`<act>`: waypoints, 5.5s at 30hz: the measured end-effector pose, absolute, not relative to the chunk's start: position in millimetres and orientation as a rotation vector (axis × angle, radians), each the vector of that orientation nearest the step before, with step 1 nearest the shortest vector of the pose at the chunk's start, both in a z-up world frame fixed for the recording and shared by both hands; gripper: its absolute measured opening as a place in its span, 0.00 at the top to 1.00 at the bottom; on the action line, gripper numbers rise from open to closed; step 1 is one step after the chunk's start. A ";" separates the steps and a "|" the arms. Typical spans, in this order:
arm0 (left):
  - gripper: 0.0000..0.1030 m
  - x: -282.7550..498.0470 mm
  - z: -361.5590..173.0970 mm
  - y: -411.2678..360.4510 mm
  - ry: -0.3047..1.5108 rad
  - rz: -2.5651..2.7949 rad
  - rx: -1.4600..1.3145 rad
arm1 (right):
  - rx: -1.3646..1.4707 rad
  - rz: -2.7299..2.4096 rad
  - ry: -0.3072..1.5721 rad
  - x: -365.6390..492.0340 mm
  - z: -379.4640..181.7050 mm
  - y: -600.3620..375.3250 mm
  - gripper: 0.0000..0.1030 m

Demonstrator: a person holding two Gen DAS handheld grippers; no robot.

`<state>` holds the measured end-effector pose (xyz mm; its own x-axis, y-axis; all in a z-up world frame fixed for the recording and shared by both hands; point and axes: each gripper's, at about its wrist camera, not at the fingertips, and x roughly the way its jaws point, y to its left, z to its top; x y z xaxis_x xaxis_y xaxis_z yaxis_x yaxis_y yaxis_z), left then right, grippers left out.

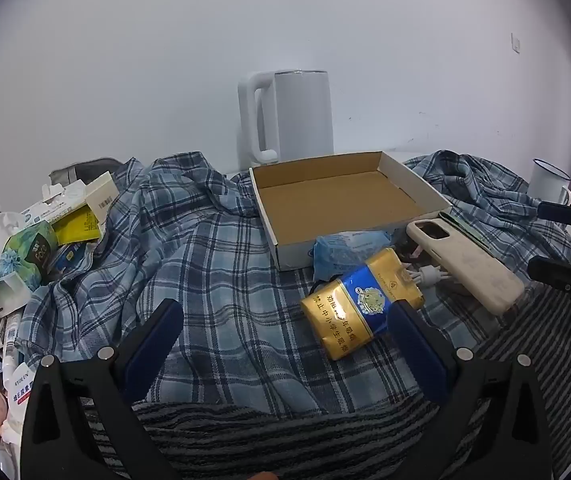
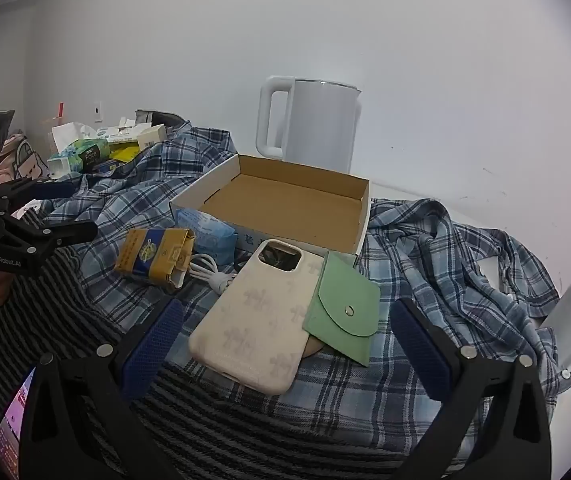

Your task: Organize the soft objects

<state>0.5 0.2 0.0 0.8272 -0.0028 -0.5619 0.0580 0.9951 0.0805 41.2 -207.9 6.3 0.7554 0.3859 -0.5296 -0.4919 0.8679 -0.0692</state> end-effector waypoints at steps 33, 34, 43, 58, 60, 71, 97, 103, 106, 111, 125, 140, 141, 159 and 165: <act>0.00 1.9 -3.7 3.4 0.593 -0.018 0.103 | -0.212 0.483 0.551 42.7 3.8 -206.7 0.00; 0.00 2.1 -3.9 3.6 0.593 -0.019 0.103 | -0.212 0.483 0.551 42.6 3.9 -206.6 0.00; 0.00 1.2 -4.0 1.3 0.590 -0.027 0.106 | -0.208 0.485 0.550 42.2 2.7 -206.1 0.00; 0.00 2.7 -4.8 -5.6 0.612 -0.032 0.135 | -0.211 0.481 0.557 41.1 0.4 -203.4 0.00; 0.00 3.2 -4.9 -5.4 0.612 -0.032 0.134 | -0.203 0.478 0.554 41.0 0.9 -205.7 0.00; 0.00 2.9 -4.1 -5.6 0.612 -0.028 0.137 | -0.205 0.478 0.558 41.0 3.1 -205.7 0.00; 0.00 12.4 11.3 -7.4 0.659 -0.136 0.013 | -0.223 0.475 0.583 46.6 -0.3 -200.8 0.00; 0.00 56.2 -1.6 -9.7 0.830 -0.135 -0.206 | -0.208 0.478 0.547 43.3 1.4 -204.2 0.00; 0.00 71.6 -14.0 -10.7 0.878 -0.129 -0.248 | -0.202 0.483 0.550 43.5 1.1 -205.0 0.00; 0.00 81.4 -26.9 -17.1 0.909 -0.096 -0.203 | -0.189 0.490 0.542 41.1 3.6 -208.0 0.00; 0.11 69.2 -32.3 -12.1 0.840 -0.145 -0.261 | -0.148 0.446 0.567 42.5 7.1 -216.1 0.00; 0.11 38.0 -4.1 -5.8 0.649 -0.219 -0.305 | 0.039 0.513 0.924 75.9 -24.7 -188.3 0.00; 0.11 37.0 -3.9 -5.1 0.645 -0.221 -0.307 | 0.031 0.519 0.934 79.3 -25.6 -184.2 0.02; 0.11 36.0 -5.1 -3.3 0.649 -0.242 -0.326 | -0.128 0.375 0.918 107.6 -29.5 -165.0 0.26; 0.11 36.8 -6.0 -3.9 0.654 -0.242 -0.327 | -0.111 0.392 0.935 111.1 -33.0 -165.3 0.27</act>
